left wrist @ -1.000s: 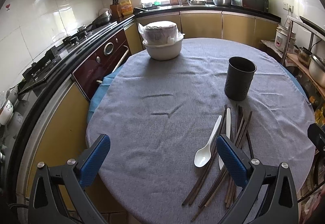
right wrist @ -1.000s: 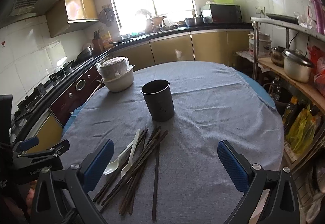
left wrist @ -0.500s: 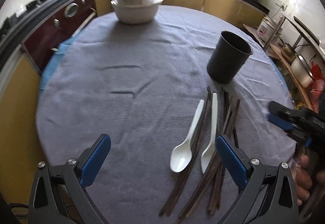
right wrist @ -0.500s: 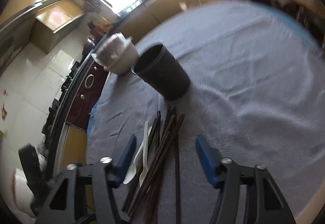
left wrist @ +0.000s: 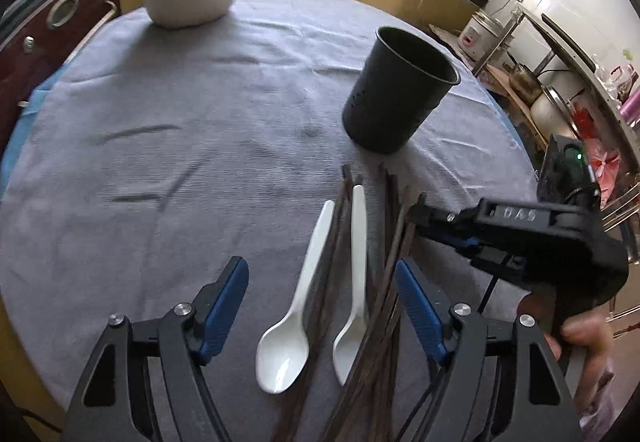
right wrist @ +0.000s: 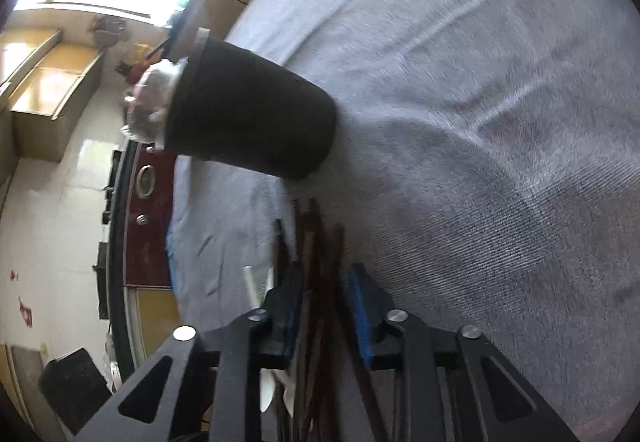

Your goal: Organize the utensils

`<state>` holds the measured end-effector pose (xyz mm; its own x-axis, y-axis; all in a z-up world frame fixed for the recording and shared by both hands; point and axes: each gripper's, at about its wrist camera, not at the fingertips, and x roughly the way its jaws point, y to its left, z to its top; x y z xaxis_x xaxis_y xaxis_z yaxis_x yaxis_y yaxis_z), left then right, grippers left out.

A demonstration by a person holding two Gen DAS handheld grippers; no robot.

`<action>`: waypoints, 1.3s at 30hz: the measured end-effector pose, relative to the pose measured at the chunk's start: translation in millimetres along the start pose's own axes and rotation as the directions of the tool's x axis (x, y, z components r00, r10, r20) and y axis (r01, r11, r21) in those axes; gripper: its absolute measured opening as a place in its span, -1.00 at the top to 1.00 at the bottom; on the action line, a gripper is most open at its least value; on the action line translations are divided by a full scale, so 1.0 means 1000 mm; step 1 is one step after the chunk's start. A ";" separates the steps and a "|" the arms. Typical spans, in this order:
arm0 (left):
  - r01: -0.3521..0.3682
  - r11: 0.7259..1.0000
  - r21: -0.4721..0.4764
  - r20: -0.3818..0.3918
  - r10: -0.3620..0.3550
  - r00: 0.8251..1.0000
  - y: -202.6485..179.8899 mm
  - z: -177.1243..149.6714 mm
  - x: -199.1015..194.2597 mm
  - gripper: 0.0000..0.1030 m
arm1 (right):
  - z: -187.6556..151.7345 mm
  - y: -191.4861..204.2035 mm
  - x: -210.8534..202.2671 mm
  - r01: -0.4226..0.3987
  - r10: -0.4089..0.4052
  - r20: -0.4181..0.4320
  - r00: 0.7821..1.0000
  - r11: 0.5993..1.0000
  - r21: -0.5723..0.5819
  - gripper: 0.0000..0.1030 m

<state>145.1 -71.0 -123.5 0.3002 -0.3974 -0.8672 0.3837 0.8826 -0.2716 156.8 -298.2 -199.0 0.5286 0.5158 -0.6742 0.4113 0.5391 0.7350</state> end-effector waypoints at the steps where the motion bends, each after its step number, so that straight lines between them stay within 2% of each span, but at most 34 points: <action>1: 0.007 1.000 0.005 -0.006 -0.007 1.000 -0.001 0.002 0.004 -0.31 | 0.001 -0.002 0.002 -0.010 0.010 0.000 1.000 1.000 0.008 0.80; 2: 0.012 1.000 0.013 -0.010 -0.012 1.000 -0.003 0.005 0.008 -0.26 | 0.001 -0.002 0.002 -0.015 0.015 0.003 1.000 1.000 0.010 0.80; 4: 0.005 1.000 0.024 -0.027 -0.005 1.000 -0.005 0.011 0.017 0.04 | 0.000 0.000 -0.001 -0.023 0.023 0.018 1.000 1.000 -0.006 0.82; 8: 0.040 0.999 0.024 -0.038 -0.039 0.999 -0.010 0.021 0.029 0.33 | -0.002 -0.002 -0.014 -0.038 0.040 0.060 0.997 0.999 -0.030 0.82; 9: 0.054 0.998 0.026 -0.040 -0.053 0.998 -0.013 0.024 0.031 0.47 | -0.003 -0.003 -0.020 -0.043 0.046 0.071 0.996 0.998 -0.034 0.82; 11: 0.075 0.997 0.035 -0.042 -0.073 0.996 -0.015 0.027 0.033 0.60 | -0.005 -0.006 -0.030 -0.056 0.060 0.090 0.994 0.998 -0.041 0.82; 13: 0.092 0.995 0.038 -0.045 -0.090 0.995 -0.019 0.030 0.036 0.81 | -0.008 -0.003 -0.039 -0.074 0.080 0.108 0.991 0.996 -0.056 0.82; 17: 0.106 0.993 0.045 -0.023 -0.105 0.994 -0.023 0.031 0.033 0.82 | -0.012 -0.005 -0.061 -0.120 0.130 0.138 0.982 0.990 -0.077 0.82; 24: 0.112 0.992 0.063 0.073 -0.116 0.991 -0.026 0.034 -0.006 0.83 | -0.020 0.002 -0.093 -0.171 0.193 0.194 0.962 0.977 -0.126 0.82; 25: 0.114 0.991 0.068 0.090 -0.120 0.989 -0.027 0.035 -0.014 0.96 | -0.022 0.004 -0.095 -0.173 0.198 0.201 0.959 0.976 -0.135 0.82; 26: 0.116 0.990 0.075 0.106 -0.124 0.987 -0.030 0.036 -0.021 0.96 | -0.023 0.009 -0.101 -0.177 0.207 0.211 0.955 0.972 -0.152 0.82; 30: 0.113 0.988 0.107 0.178 -0.131 0.975 -0.037 0.046 -0.052 0.96 | -0.029 0.034 -0.127 -0.151 0.216 0.274 0.937 0.959 -0.240 0.82; 39: 0.080 0.985 0.151 0.259 -0.118 0.959 -0.052 0.061 -0.084 0.96 | -0.035 0.077 -0.178 -0.081 0.236 0.389 0.891 0.923 -0.376 0.83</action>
<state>153.1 -99.1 -10.6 0.4687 -0.5501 -0.6911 0.5342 0.7996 -0.2742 68.7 -325.2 -25.3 0.8563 0.3279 -0.3990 0.0583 0.7062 0.7056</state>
